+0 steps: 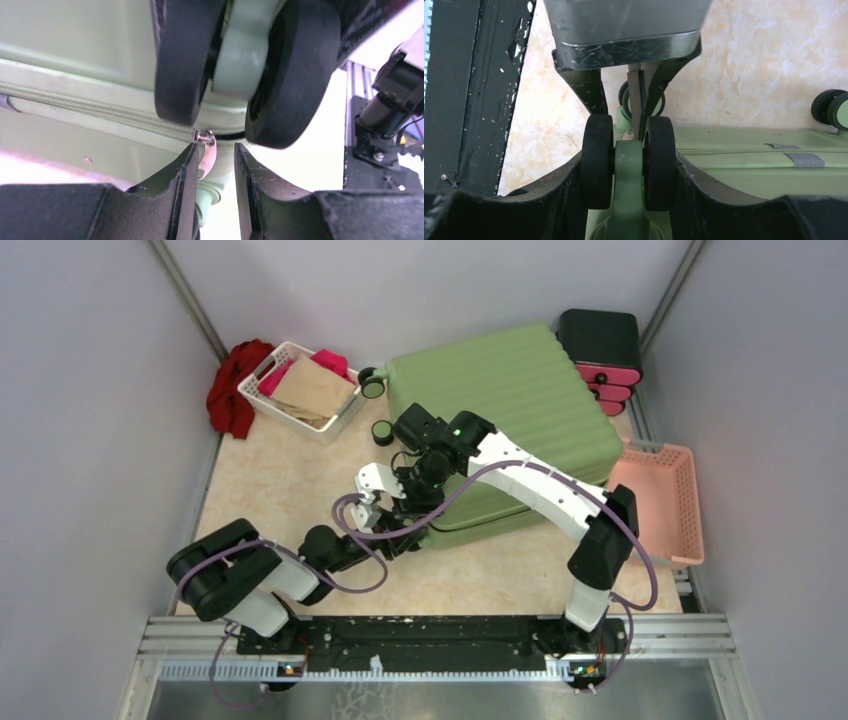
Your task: Open, take out, and arrange the luggage
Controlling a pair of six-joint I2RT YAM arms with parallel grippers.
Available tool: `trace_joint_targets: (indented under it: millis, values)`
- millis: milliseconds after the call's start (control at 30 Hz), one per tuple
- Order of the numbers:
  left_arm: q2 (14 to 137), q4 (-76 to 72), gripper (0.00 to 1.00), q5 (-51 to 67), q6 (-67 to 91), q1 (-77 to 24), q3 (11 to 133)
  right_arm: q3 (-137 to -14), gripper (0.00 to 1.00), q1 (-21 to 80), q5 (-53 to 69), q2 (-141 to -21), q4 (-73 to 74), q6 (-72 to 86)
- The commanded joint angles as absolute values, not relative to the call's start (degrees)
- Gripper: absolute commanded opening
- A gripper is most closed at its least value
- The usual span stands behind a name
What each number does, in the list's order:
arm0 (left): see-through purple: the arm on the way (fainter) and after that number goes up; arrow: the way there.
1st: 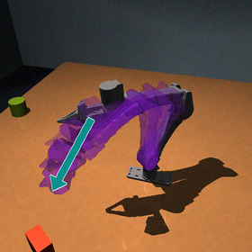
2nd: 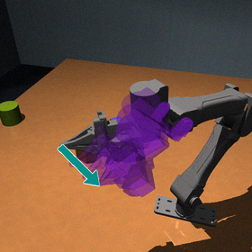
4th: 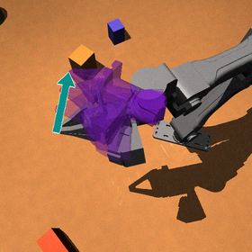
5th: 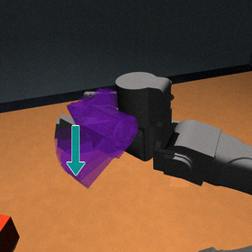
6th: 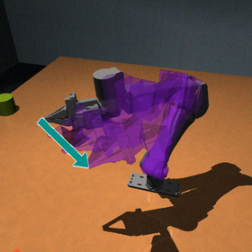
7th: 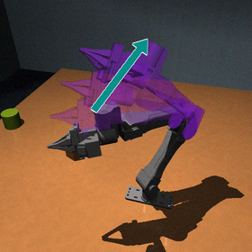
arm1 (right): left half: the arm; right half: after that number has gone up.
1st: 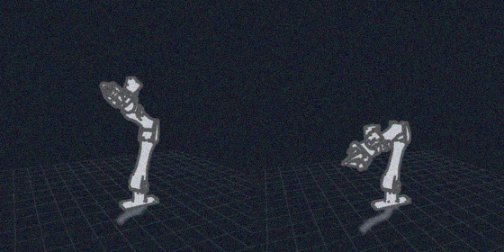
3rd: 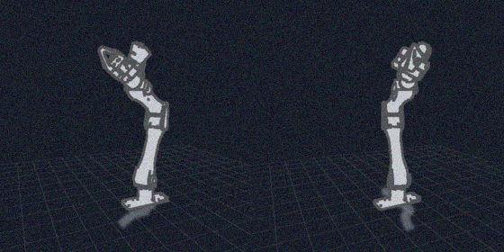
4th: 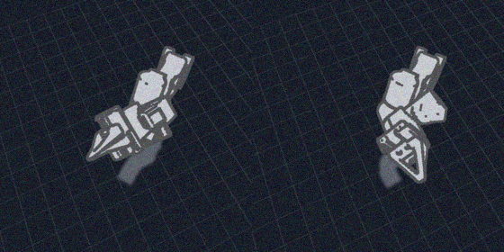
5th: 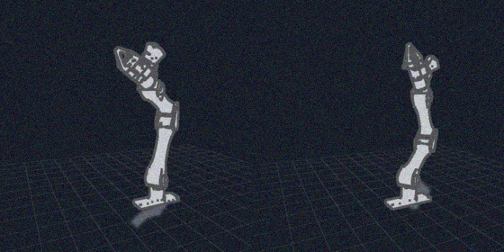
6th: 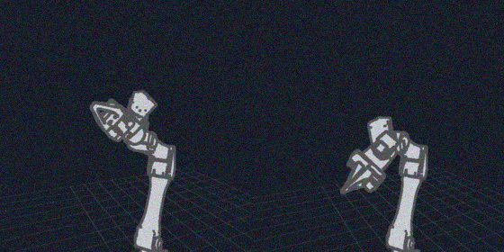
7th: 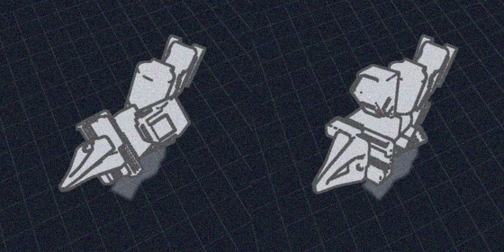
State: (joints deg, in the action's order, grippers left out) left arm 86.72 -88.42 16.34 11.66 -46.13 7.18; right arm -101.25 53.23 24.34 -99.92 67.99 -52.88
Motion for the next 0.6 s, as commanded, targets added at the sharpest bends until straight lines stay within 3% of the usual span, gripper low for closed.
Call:
trace_joint_targets:
  millis: [0, 367, 567]
  values:
    - [88.26, -94.06, 0.39, 14.05, 6.59, -46.89, 4.84, -104.85, 0.00, 53.70, 29.27, -97.32, 70.93, -51.06]
    - [93.88, -100.43, 0.42, 10.75, 4.91, -48.79, 6.00, -104.81, 0.00, 53.70, 29.09, -97.23, 70.93, -50.98]
    - [95.88, -102.60, 0.46, 2.96, 2.07, -53.75, 6.45, -104.77, 0.00, 53.71, 29.21, -97.30, 70.84, -51.02]
